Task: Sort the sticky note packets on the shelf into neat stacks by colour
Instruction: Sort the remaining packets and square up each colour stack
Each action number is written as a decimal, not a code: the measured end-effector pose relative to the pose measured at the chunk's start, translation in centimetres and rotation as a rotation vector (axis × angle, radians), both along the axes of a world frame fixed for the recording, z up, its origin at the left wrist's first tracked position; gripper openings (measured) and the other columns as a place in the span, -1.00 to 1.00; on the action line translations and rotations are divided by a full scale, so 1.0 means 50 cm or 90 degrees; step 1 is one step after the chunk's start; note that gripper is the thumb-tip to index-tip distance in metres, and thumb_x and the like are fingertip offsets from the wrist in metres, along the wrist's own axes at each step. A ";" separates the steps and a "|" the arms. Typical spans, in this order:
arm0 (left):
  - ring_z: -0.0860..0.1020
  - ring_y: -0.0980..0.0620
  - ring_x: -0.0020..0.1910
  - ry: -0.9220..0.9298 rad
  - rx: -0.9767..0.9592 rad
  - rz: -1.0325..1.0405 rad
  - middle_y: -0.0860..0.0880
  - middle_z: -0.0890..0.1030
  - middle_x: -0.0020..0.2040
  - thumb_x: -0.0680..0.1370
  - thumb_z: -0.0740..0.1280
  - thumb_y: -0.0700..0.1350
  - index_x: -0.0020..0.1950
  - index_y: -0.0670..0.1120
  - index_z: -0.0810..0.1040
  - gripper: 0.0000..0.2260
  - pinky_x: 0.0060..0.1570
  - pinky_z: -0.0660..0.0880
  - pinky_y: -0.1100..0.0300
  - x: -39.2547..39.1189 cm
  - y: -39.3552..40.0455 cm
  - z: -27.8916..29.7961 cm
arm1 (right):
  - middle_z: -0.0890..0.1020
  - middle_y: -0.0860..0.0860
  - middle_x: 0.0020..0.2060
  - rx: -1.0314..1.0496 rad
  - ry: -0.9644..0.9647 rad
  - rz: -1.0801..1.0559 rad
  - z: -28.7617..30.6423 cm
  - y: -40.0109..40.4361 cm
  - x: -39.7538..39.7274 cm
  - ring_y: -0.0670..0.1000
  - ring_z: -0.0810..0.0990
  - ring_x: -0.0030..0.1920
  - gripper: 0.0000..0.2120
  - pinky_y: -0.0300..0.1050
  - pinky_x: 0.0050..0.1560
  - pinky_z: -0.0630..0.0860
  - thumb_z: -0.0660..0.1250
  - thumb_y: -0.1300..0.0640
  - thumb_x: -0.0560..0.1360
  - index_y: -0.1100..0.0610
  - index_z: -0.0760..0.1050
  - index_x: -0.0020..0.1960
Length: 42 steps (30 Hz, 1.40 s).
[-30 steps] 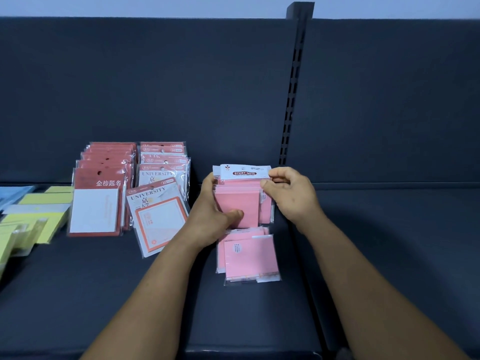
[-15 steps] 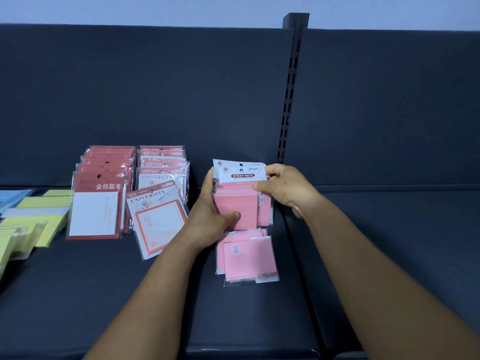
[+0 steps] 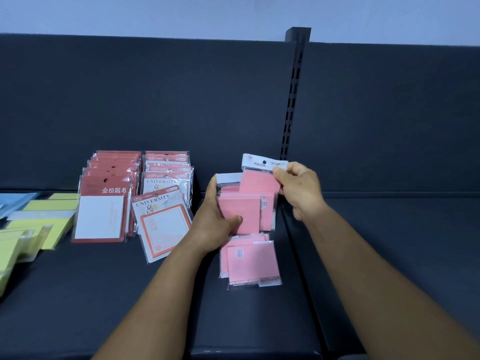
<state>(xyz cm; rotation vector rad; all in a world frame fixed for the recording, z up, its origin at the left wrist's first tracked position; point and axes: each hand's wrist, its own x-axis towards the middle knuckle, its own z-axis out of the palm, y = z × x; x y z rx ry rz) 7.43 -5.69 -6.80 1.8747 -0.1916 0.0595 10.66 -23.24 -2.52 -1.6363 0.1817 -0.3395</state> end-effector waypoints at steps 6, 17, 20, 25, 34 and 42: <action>0.56 0.05 0.13 -0.011 0.024 0.032 0.12 0.54 0.20 0.47 0.39 -0.31 0.51 0.18 0.07 -0.22 0.05 0.60 0.02 0.011 -0.005 -0.008 | 0.66 0.05 -0.19 0.058 -0.100 -0.047 -0.004 -0.021 -0.019 0.01 0.58 -0.20 -0.87 -0.02 -0.14 0.53 0.26 0.20 0.58 0.12 0.48 -0.14; 0.53 0.07 0.09 -0.022 0.032 0.044 0.05 0.54 0.17 0.53 0.25 -0.36 0.47 0.07 0.16 -0.39 0.03 0.45 0.24 0.004 -0.002 0.001 | 0.66 -0.05 -0.23 0.004 -0.232 -0.019 0.023 -0.024 -0.079 -0.08 0.57 -0.24 -0.84 -0.05 -0.26 0.53 0.30 0.15 0.55 -0.02 0.50 -0.19; 0.57 0.02 0.07 0.017 -0.015 0.004 0.04 0.57 0.11 0.50 0.18 -0.41 0.43 0.16 0.17 -0.35 0.06 0.55 0.12 -0.004 0.000 0.006 | 0.68 -0.03 -0.23 -0.069 -0.169 0.008 -0.029 0.004 -0.078 -0.05 0.58 -0.24 -0.91 0.14 -0.22 0.56 0.34 0.03 0.49 -0.05 0.52 -0.20; 0.58 0.01 -0.08 0.079 -0.161 -0.061 -0.04 0.57 0.11 0.40 0.24 -0.29 0.41 0.13 0.20 -0.36 -0.18 0.57 0.16 -0.014 -0.002 0.017 | 0.63 -0.03 -0.32 -0.110 -0.134 0.029 -0.069 0.041 -0.074 -0.05 0.52 -0.30 -0.89 0.05 -0.22 0.54 0.35 0.01 0.45 -0.04 0.53 -0.24; 0.48 0.06 0.23 0.004 -0.050 -0.037 0.04 0.49 0.25 0.54 0.23 -0.40 0.48 0.10 0.08 -0.34 0.10 0.56 -0.01 -0.003 -0.003 0.000 | 0.54 0.05 0.08 -0.216 0.021 0.076 -0.069 0.017 -0.064 0.01 0.61 -0.05 -0.68 0.02 0.06 0.58 0.44 0.20 0.38 0.02 0.39 0.03; 0.50 0.11 0.15 -0.004 -0.036 -0.007 0.03 0.52 0.19 0.52 0.27 -0.39 0.45 0.03 0.17 -0.40 0.03 0.48 0.25 0.010 -0.002 -0.007 | 0.46 -0.05 0.22 -0.405 0.249 0.400 -0.053 -0.015 -0.135 -0.08 0.47 0.20 -0.36 -0.10 0.30 0.42 0.57 0.01 0.28 -0.02 0.41 0.29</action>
